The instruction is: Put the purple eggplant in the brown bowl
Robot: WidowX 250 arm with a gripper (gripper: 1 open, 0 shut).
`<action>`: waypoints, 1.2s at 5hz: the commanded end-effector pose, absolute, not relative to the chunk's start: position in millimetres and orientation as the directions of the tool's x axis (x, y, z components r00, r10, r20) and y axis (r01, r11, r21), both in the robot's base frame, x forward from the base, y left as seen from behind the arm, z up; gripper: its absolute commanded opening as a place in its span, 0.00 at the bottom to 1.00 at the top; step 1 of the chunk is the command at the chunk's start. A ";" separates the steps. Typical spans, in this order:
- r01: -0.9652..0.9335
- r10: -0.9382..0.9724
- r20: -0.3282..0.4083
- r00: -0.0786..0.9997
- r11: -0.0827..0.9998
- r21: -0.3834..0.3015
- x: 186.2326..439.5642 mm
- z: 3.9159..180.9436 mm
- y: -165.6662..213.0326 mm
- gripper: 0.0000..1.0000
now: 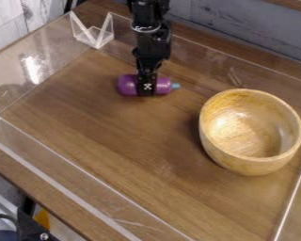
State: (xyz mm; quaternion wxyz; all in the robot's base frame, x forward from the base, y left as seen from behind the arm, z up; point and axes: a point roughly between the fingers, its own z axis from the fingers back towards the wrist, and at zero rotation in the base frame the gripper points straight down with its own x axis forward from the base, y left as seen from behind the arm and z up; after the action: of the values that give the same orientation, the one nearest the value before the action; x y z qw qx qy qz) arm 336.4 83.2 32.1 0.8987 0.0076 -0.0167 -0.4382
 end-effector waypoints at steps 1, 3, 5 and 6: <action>0.789 -0.792 0.043 0.610 0.611 0.066 340.4 49.3 81.5 0.00; 0.799 -0.802 0.048 0.595 0.597 0.070 338.1 59.6 73.9 0.00; 0.812 -0.816 0.049 0.576 0.578 0.080 336.2 72.5 64.4 0.00; 0.817 -0.821 0.051 0.568 0.571 0.085 335.1 78.3 60.5 0.00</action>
State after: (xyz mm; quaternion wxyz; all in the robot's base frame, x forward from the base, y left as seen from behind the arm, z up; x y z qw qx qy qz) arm 328.1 60.9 49.3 0.8882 -0.0023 -0.0087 -0.4593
